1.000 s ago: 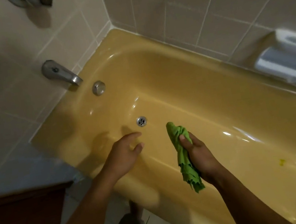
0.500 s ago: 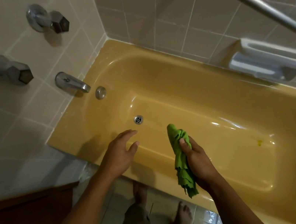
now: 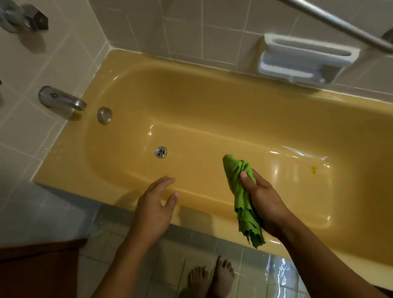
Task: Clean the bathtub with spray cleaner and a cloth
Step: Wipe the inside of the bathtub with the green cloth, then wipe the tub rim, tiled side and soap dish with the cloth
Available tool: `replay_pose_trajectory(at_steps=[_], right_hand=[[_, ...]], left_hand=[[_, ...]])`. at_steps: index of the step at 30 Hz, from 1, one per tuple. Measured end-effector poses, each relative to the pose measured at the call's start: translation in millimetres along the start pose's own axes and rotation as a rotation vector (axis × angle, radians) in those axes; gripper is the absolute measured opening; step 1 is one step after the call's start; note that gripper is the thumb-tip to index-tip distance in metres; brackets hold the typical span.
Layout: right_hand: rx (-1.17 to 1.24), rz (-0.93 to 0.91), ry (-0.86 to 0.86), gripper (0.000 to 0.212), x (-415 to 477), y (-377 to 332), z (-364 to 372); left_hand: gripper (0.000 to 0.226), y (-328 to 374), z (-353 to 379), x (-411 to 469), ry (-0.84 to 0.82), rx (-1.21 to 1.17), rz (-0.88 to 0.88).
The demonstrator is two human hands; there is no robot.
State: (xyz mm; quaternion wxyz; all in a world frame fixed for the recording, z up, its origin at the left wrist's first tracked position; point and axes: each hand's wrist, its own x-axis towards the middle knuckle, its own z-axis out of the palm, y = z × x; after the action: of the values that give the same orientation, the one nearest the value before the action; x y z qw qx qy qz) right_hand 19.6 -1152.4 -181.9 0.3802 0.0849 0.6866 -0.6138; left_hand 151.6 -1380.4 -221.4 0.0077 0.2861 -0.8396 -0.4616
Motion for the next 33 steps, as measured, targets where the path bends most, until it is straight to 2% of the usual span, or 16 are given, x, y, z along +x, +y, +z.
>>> replay_pose_trajectory(at_steps=[4,9,17,19,23,27,33], right_hand=[[0.069,0.006,0.088,0.025,-36,5,-42],[0.144,-0.001,0.245,0.031,-88,19,-103],[0.254,-0.020,0.462,0.016,-159,40,-222],[0.284,-0.016,0.519,0.014,-170,50,-260],[0.311,-0.032,0.571,0.034,-179,80,-351],[0.354,-0.017,0.646,0.031,-180,117,-449],[0.506,-0.012,0.771,0.030,-188,182,-586]], left_hand=[[0.019,31,22,-21,0.008,-0.015,0.083],[0.020,63,61,-41,-0.064,-0.026,0.178],[0.019,127,159,-59,-0.226,0.000,0.307],[0.021,151,195,-65,-0.255,-0.002,0.337],[0.014,197,287,-81,-0.327,0.013,0.354],[0.007,228,397,-104,-0.424,0.047,0.343],[0.009,262,566,-151,-0.632,0.109,0.309]])
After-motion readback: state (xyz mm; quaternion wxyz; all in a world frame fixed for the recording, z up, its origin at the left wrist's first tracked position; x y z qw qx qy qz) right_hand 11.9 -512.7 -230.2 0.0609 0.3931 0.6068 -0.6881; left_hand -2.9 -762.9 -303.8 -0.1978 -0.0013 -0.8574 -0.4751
